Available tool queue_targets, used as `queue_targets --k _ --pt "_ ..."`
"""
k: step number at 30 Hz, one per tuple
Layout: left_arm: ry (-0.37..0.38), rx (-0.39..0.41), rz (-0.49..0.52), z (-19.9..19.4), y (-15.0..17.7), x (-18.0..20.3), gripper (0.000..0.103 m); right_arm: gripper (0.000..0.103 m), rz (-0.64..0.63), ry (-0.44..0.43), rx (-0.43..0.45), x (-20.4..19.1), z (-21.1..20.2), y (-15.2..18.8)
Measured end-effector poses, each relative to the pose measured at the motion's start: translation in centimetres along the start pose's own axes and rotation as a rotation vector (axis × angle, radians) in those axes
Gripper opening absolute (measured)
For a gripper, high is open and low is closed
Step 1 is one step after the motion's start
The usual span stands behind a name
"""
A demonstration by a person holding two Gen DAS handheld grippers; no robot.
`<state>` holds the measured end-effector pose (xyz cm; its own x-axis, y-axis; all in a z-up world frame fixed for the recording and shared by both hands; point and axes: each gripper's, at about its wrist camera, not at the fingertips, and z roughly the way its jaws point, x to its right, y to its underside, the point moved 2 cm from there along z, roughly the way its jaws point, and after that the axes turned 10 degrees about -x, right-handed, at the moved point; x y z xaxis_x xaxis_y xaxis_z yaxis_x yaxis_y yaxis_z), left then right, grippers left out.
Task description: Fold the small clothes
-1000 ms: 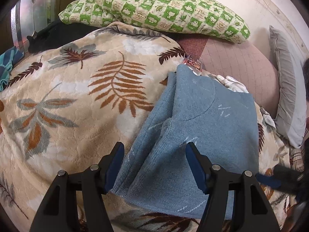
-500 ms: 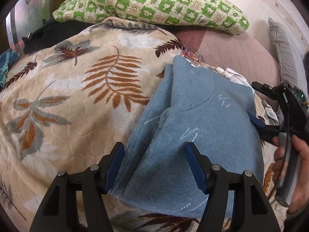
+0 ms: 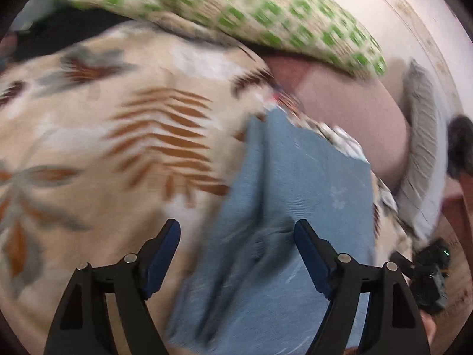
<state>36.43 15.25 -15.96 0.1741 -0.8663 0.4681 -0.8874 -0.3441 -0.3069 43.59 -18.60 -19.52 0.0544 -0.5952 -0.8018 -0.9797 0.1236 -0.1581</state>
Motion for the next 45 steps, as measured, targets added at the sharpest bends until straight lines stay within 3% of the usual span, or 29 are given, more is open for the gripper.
queue_targets --k 5,9,11,12,13,14,16,17,19,21,28,33,38,41,45 --pt "0.056 -0.084 -0.064 2.6 -2.7 -0.8 0.084 0.088 0.002 -0.085 -0.022 0.8 1.6 0.0" --pt "0.019 -0.057 -0.048 3.0 -3.6 -0.7 0.084 0.088 -0.023 -0.093 -0.016 0.8 2.2 -0.2" --pt "-0.037 -0.077 0.019 3.9 -3.5 0.5 0.084 0.089 -0.040 -0.078 -0.024 0.5 2.8 -0.4" --pt "-0.044 -0.087 0.048 4.1 -3.6 0.9 0.078 0.089 -0.049 -0.065 -0.025 0.3 3.1 -0.6" --pt "-0.001 -0.116 0.054 4.3 -3.6 1.3 0.056 0.089 -0.064 -0.046 -0.032 0.0 3.4 -0.6" --pt "0.046 -0.145 0.046 4.4 -3.7 1.4 0.040 0.086 -0.082 -0.019 -0.038 -0.4 3.7 -0.7" --pt "0.004 -0.160 0.073 4.2 -4.0 2.2 0.030 0.059 -0.101 0.043 -0.061 -1.1 4.6 -0.6" --pt "-0.045 -0.156 0.117 4.0 -3.9 3.0 0.026 0.054 -0.113 0.055 -0.062 -1.4 4.7 -0.5" --pt "-0.109 -0.145 0.169 3.7 -3.6 4.3 0.021 0.041 -0.153 0.102 -0.059 -2.6 4.3 -0.4" --pt "-0.140 -0.130 0.180 3.1 -3.4 5.1 0.018 0.039 -0.201 0.155 -0.050 -4.3 3.7 -0.2" --pt "-0.069 -0.034 0.258 -2.6 -2.2 9.0 0.016 0.037 -0.323 0.195 -0.009 -10.6 -0.4 0.4" --pt "-0.021 0.054 0.331 -9.0 0.7 13.5 0.016 0.036 -0.365 0.187 0.026 -13.3 -5.2 2.1" --pt "0.034 0.070 0.374 -11.5 6.1 16.7 0.016 0.036 -0.368 0.180 0.056 -14.0 -11.6 7.1" --pt "0.052 0.019 0.380 -10.0 9.5 17.6 0.016 0.037 -0.315 0.182 0.068 -11.4 -14.4 10.8" --pt "0.043 -0.086 0.304 -3.4 15.1 15.9 0.017 0.037 -0.222 0.189 0.034 -4.4 -15.2 14.4"
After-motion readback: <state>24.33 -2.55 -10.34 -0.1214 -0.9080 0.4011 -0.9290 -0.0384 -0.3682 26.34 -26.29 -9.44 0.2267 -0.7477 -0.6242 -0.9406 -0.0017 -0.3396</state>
